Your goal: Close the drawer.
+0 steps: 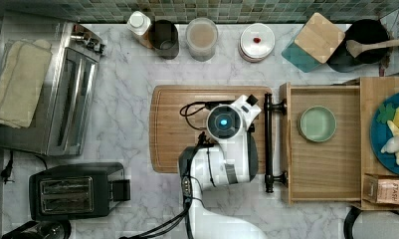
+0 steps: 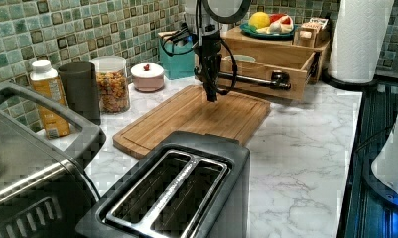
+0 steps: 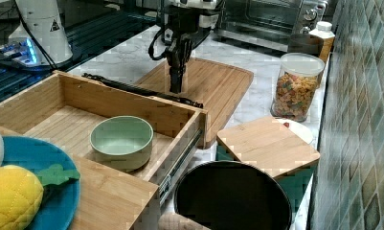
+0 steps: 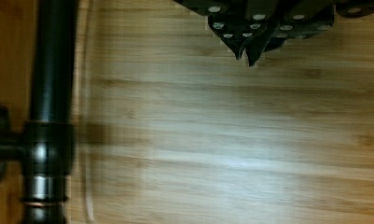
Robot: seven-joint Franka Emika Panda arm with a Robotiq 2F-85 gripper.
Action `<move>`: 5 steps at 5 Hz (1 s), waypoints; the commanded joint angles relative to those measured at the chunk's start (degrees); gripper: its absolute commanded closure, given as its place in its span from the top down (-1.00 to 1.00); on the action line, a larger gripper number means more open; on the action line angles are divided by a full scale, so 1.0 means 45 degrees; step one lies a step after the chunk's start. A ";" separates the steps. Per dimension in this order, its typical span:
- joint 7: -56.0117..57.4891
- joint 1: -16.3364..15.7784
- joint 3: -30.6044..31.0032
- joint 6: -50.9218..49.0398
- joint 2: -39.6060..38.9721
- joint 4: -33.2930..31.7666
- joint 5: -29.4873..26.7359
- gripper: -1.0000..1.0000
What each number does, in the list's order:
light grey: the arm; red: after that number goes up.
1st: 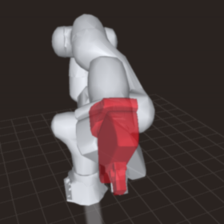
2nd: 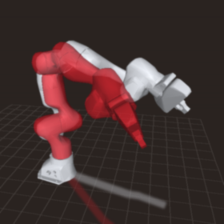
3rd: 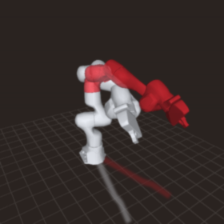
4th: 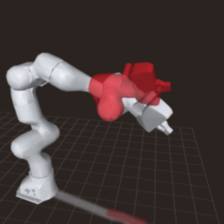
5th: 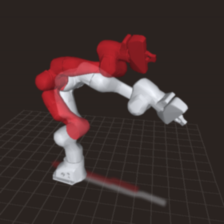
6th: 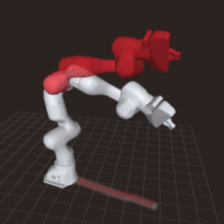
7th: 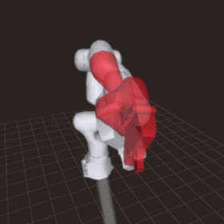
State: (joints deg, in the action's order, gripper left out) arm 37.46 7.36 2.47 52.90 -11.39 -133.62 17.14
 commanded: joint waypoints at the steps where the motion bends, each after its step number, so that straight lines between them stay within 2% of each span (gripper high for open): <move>1: 0.2493 0.1672 -0.0886 -0.0122 0.0560 0.0956 -0.0597 -1.00; 3: 0.4132 0.2894 -0.0909 -0.0432 0.0011 0.1832 -0.1174 -1.00; 5: 0.5665 0.3562 -0.1737 -0.0684 -0.0496 0.3116 -0.1134 -1.00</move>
State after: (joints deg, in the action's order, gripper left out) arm 55.90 17.90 -0.38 49.41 -14.27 -127.91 12.34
